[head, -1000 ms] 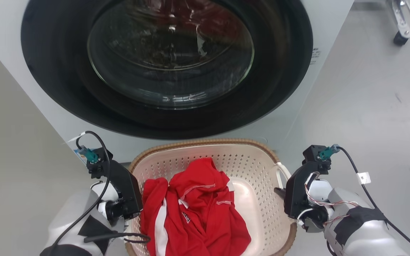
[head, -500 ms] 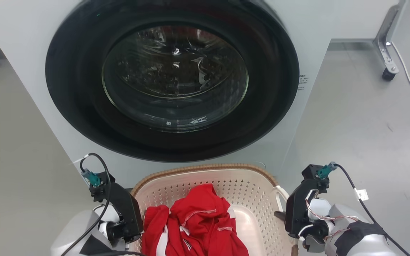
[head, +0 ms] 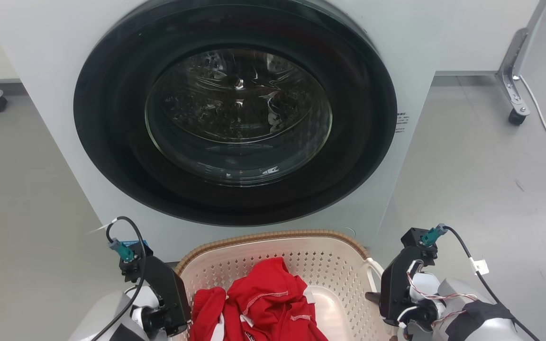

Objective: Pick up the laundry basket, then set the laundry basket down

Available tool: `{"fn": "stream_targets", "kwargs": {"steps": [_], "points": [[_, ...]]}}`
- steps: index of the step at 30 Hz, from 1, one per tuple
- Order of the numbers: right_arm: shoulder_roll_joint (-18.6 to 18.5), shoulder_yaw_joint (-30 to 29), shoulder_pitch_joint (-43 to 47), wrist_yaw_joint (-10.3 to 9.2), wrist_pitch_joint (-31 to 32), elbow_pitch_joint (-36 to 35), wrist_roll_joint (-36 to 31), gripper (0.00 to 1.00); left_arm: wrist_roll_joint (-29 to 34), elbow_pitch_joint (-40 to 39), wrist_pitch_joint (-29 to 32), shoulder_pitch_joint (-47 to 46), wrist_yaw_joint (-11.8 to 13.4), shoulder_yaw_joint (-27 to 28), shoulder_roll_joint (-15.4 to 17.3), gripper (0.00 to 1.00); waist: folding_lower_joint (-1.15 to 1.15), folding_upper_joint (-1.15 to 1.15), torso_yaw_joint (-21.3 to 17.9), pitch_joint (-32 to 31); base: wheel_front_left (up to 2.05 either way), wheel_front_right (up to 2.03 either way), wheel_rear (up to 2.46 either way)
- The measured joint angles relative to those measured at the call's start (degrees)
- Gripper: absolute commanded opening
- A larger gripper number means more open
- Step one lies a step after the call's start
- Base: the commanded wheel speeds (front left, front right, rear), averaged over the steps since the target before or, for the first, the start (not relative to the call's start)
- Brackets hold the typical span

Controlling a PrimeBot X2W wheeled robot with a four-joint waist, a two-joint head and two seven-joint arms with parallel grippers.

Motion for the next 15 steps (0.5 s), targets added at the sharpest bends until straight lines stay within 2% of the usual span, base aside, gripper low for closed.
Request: {"fn": "stream_targets", "kwargs": {"steps": [15], "points": [[-0.02, 0.82, 0.35, -0.01, 0.51, -0.07, 1.2, 0.0, -0.32, 0.04, 0.2, 0.29, 0.0, -0.36, 0.11, 0.0, 0.0, 0.01, -0.08, -0.06, 0.0, 0.0, 0.0]]}}
